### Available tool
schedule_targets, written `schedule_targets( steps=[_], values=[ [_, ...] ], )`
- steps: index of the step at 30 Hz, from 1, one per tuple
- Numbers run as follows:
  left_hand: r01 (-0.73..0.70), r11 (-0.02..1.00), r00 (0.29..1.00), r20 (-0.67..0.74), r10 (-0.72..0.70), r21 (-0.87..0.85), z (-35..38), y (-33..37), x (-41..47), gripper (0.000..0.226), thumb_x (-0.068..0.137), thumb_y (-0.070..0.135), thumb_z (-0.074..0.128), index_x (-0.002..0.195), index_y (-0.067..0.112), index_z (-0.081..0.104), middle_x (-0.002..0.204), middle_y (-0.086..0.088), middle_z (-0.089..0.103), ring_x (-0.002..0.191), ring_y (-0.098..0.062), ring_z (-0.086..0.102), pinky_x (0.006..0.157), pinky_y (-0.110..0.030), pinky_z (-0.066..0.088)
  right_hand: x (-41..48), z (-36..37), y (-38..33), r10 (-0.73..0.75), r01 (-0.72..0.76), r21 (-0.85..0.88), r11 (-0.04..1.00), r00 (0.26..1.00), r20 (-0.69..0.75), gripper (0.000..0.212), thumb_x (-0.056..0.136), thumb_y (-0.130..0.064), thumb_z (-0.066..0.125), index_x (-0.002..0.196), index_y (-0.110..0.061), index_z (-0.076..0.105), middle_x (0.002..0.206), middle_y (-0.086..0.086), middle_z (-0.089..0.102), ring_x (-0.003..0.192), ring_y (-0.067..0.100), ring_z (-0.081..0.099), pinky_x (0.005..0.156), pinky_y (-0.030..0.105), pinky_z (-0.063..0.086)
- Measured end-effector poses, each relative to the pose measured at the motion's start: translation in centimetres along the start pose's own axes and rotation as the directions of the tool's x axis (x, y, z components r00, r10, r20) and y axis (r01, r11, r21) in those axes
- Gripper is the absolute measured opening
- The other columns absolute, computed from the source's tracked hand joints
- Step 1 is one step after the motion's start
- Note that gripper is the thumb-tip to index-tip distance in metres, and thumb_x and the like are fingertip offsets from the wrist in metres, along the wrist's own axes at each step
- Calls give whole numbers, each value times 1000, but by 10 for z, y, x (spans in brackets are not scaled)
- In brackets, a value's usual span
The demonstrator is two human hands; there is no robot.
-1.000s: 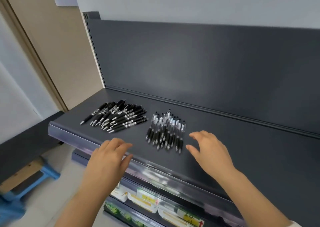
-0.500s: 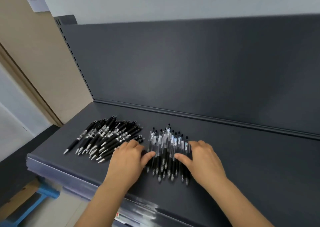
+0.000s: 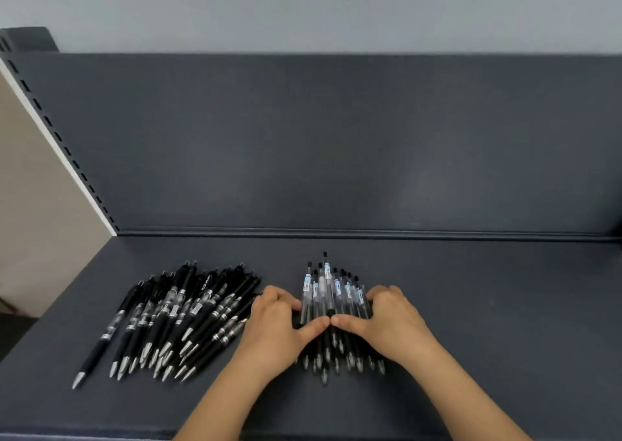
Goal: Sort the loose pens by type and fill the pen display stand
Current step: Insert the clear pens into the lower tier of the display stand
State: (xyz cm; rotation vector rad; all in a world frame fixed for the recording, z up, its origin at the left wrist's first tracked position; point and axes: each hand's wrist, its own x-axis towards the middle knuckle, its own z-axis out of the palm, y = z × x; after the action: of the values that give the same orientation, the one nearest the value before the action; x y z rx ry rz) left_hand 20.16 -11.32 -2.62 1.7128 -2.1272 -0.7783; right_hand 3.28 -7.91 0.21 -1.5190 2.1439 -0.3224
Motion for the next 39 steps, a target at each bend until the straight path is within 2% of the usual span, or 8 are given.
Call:
schedule_targets(
  steps=[5,11,16,21,26,31,36,39],
  values=[
    [-23,999,999,30,25,-36,-3,-9,6,54,76,59,62,106,14,60,102,8,40,109,-11,43,94,-19,35,-1,4,-5,100,-100,86,991,995,5,84,67,-66,67,128,-12,45,122,3,52,109,19,53,86,29,48],
    [-58,994,997,51,62,-89,-8,-15,2,30,84,45,62,71,18,64,89,8,45,87,-9,49,79,-19,33,-8,6,-2,133,-130,116,985,991,-18,51,77,-48,69,112,-15,52,91,-3,58,85,15,59,72,28,49],
    [-65,995,997,43,69,-79,-10,-15,-1,30,89,44,55,78,17,63,92,5,48,86,-11,50,78,-21,35,-12,0,3,107,-109,63,992,994,37,44,85,-38,63,119,-14,47,99,-2,52,84,14,53,69,25,42],
    [-23,995,1000,-5,23,-93,-11,-5,-3,26,95,39,44,83,17,47,78,2,55,70,-12,51,60,-26,40,-12,-8,12,95,-100,59,993,991,94,28,90,-29,56,107,-10,49,97,3,54,83,18,53,67,27,42],
    [23,998,998,-55,-26,-55,-6,5,0,24,96,40,37,90,18,42,85,-1,65,79,-21,61,77,-42,51,-11,-11,33,61,-66,114,991,997,42,11,94,-25,46,91,-15,48,81,-1,51,76,19,53,55,25,39],
    [-1,999,994,-112,6,40,0,21,-2,25,97,41,37,101,17,44,72,4,57,71,-20,58,71,-37,49,-12,-18,55,82,-80,299,951,997,4,16,96,-29,44,96,-13,48,87,8,59,79,24,58,76,42,51],
    [67,985,997,-37,-62,156,8,38,-3,71,83,66,44,131,15,38,124,-4,52,115,-23,50,88,-36,46,-15,-25,73,51,-37,359,933,998,-32,16,96,-30,44,98,-15,48,84,7,59,71,20,55,74,42,51],
    [91,968,995,20,-98,235,12,46,-2,82,78,68,52,137,15,33,133,-5,41,124,-25,42,94,-38,43,-18,-28,81,22,-4,380,925,999,-42,16,96,-30,45,95,-15,48,81,5,58,68,18,52,72,41,50]
  ],
)
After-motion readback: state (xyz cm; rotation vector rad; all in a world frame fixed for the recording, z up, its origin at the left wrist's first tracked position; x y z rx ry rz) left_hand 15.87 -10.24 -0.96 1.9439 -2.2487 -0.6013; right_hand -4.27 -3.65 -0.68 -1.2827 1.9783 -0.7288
